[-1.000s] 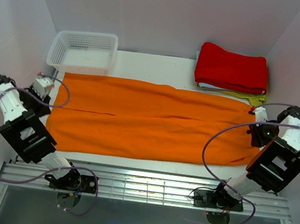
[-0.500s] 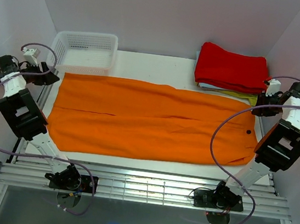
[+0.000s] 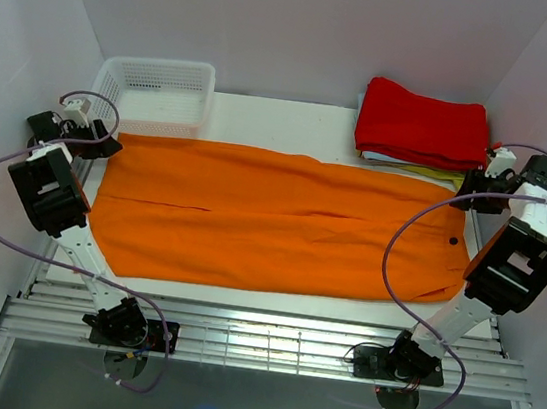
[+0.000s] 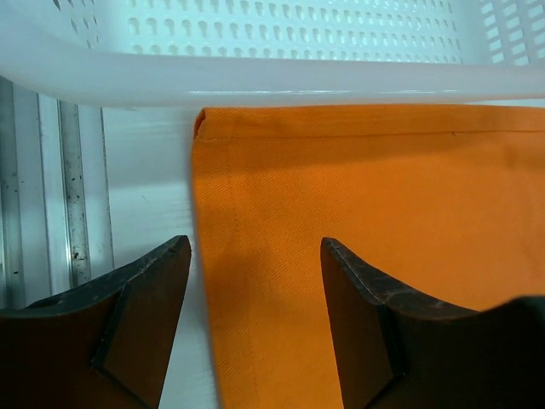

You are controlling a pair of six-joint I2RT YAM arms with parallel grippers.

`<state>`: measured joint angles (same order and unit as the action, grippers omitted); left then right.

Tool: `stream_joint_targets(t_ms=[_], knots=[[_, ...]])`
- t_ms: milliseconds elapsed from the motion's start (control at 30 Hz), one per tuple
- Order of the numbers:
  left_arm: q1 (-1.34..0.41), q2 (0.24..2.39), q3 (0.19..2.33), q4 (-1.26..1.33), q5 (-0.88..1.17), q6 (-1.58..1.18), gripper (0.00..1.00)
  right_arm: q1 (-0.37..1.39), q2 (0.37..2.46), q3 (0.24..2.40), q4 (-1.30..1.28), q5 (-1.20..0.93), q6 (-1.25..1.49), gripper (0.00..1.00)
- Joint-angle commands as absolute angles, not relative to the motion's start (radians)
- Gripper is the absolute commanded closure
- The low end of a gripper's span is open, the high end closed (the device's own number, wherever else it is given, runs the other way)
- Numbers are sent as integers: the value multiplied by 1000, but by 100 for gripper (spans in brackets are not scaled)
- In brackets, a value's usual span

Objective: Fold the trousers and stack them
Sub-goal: Flatten the trousers out

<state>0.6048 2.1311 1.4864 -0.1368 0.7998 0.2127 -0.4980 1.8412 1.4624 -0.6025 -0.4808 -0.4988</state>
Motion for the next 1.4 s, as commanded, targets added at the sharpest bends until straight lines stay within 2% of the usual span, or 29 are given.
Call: stream_joint_targets(t_ms=[0, 167, 467, 733, 867, 933, 967, 1000, 1100, 1200, 1233, 1300, 1367], knots=[[601, 2160, 1463, 3, 796, 129, 27, -503, 1770, 1434, -526, -534, -433, 35], [598, 2201, 1427, 138, 810, 43, 27, -503, 1779, 1457, -537, -546, -417, 34], [578, 2310, 1528, 161, 847, 11, 28, -505, 1792, 1470, -565, -534, -425, 34], [568, 2325, 1502, 210, 920, -35, 33, -512, 1816, 1480, -577, -520, -436, 34], [563, 2329, 1486, 216, 948, -49, 43, -512, 1819, 1497, -583, -520, -433, 35], [561, 2327, 1473, 219, 959, -51, 45, -512, 1821, 1499, -583, -515, -434, 35], [561, 2324, 1468, 218, 968, -49, 48, -512, 1819, 1500, -583, -515, -434, 34], [561, 2321, 1459, 221, 972, -52, 58, -512, 1821, 1500, -586, -515, -434, 35], [561, 2304, 1431, 235, 977, -61, 75, -512, 1821, 1497, -587, -517, -440, 35], [561, 2272, 1410, 255, 982, -72, 86, -514, 1824, 1499, -594, -505, -459, 37], [563, 2260, 1395, 261, 986, -83, 92, -514, 1831, 1502, -604, -500, -468, 39], [565, 2218, 1381, 265, 976, -83, 100, -514, 1853, 1523, -636, -471, -506, 44], [571, 2186, 1359, 265, 948, -68, 100, -517, 1908, 1587, -695, -437, -517, 47]])
